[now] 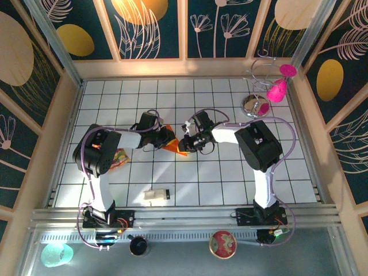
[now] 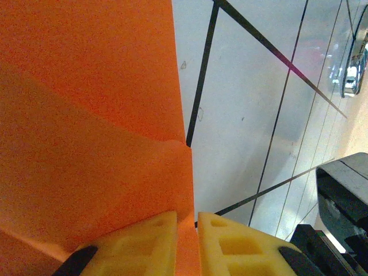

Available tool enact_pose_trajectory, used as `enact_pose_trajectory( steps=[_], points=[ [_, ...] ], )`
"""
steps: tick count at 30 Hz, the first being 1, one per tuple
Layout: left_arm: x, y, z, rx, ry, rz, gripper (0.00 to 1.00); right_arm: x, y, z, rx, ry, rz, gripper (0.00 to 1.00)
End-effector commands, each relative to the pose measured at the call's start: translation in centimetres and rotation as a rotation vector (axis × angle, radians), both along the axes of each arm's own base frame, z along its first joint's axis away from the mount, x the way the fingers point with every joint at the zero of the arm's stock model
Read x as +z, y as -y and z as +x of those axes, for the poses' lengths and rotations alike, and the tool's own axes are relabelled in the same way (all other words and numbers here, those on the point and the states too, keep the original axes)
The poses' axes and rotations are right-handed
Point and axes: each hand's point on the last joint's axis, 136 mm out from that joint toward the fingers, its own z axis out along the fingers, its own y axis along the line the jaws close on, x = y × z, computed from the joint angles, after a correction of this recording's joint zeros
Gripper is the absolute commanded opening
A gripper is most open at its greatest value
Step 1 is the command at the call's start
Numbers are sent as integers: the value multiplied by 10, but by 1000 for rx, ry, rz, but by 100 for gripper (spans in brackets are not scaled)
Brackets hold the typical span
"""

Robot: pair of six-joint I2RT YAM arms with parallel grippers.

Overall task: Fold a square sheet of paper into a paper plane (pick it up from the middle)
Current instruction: Fourth fold the wing at the center of the table.

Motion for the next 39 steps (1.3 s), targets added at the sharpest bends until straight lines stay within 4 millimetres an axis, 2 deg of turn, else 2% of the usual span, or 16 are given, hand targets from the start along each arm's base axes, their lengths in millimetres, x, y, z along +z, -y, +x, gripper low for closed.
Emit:
enact_pose_trajectory(
  steps=[1,7,9,17,24,32,39],
  points=[
    [-6,-4,-2,8,-22,37,17,10,3,12,-16,41,-12,15],
    [-4,-2,0,5,-19,34,18,36,6,18,-34,143,12,21],
    [-4,-2,0,7,-21,33,18,37,11,22,-55,170,-18,23],
    [-2,-1,1,6,-16,29,18,15,23,28,-108,205,-175,33],
    [-2,-1,1,6,-17,29,18,1,17,22,-63,178,-197,34],
    [-2,-1,1,6,-17,29,18,-2,8,12,-13,140,-154,34],
    [-2,-1,1,6,-18,28,18,-4,10,11,-17,139,-164,35]
  ],
)
